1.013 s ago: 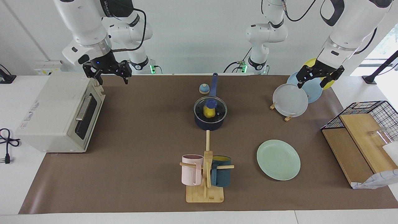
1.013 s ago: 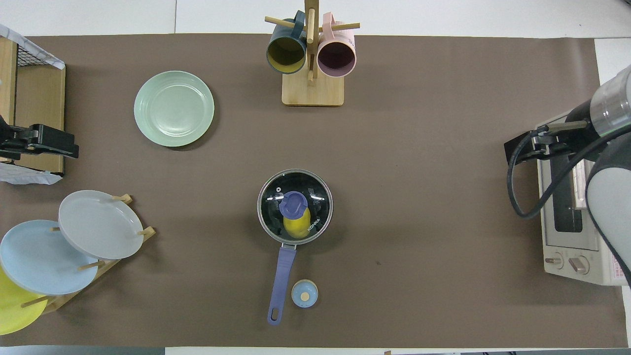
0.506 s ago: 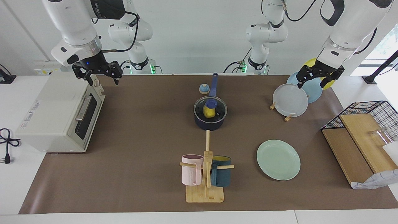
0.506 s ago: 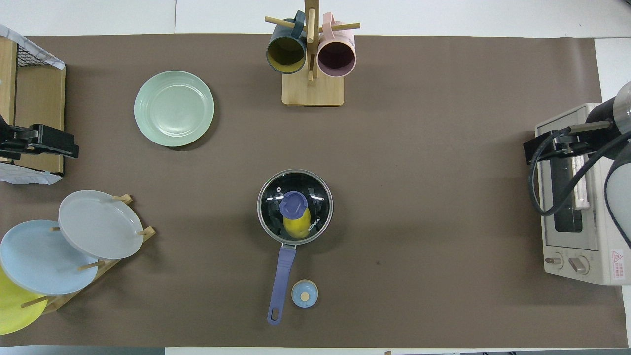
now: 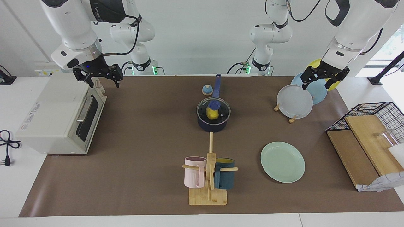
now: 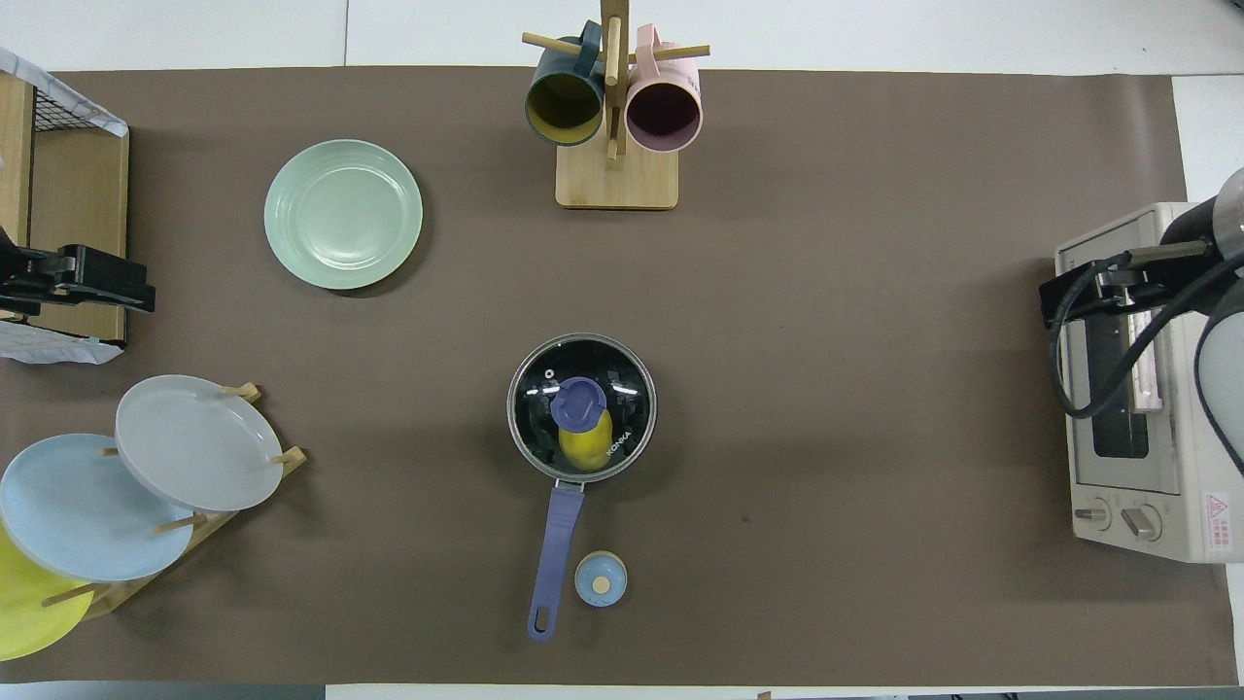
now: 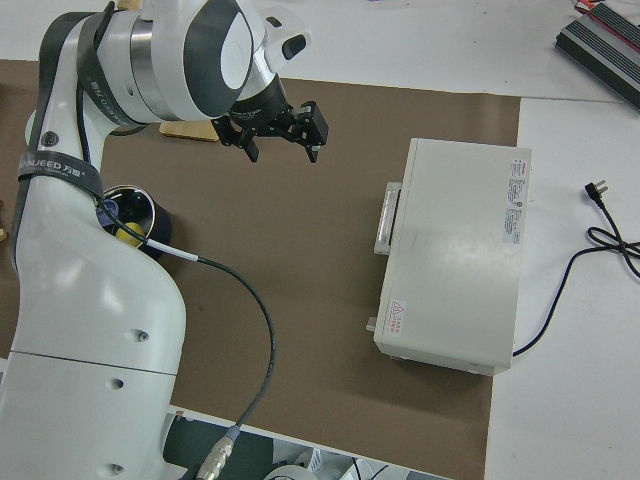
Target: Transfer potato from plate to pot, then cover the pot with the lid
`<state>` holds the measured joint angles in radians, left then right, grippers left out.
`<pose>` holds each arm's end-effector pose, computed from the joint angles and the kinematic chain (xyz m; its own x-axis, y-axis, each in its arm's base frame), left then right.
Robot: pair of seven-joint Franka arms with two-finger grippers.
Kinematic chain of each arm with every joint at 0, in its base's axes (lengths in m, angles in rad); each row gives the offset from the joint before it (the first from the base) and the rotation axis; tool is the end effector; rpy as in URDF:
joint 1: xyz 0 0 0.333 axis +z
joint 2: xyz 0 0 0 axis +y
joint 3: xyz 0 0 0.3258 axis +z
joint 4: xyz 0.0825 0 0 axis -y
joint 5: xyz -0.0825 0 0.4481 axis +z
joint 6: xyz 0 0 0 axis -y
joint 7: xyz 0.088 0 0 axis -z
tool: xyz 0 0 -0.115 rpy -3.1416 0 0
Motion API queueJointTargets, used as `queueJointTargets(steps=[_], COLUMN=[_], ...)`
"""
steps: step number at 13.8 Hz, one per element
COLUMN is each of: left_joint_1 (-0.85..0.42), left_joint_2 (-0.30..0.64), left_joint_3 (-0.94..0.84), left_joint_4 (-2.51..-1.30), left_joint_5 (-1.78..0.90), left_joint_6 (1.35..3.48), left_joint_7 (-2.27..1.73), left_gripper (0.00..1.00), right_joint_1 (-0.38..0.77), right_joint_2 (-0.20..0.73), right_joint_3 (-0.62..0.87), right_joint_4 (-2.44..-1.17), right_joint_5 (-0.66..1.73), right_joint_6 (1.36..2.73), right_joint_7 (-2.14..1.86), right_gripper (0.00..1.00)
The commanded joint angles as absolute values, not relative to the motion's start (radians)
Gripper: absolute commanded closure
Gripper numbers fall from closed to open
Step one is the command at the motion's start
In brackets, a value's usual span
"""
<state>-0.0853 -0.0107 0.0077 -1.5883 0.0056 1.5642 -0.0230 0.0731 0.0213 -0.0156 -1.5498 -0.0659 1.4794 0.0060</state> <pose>0.6123 -0.0469 0.6229 0.9984 -0.0545 -0.0133 -0.0546 -0.9985 -0.0058 0.6141 0.0274 0.6170 0.9948 0.0452 -0.0910 0.0514 -0.9964 0.0667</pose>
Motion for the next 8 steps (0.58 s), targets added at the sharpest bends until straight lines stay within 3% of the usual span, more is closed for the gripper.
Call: queueJointTargets(steps=[1,8], left_joint_1=[-0.077,-0.077], left_joint_2=[-0.021,-0.021], left_joint_3=[0.002,0.002], left_joint_4=[-1.589,-1.589], left_joint_5=[0.026,0.026], left_joint_6=[1.549,1.549], left_joint_7=[-0.020,-0.020], left_gripper=[0.00,0.00], right_joint_1=[0.057,0.023], right_joint_2=[-0.006,-0.005], right_joint_3=[-0.002,-0.005], right_joint_4=[-1.582,-1.580], right_joint_5=[-0.063,-0.037], right_joint_6=[1.483,1.491], right_joint_7=[-0.012,-0.017], right_gripper=[0.00,0.00])
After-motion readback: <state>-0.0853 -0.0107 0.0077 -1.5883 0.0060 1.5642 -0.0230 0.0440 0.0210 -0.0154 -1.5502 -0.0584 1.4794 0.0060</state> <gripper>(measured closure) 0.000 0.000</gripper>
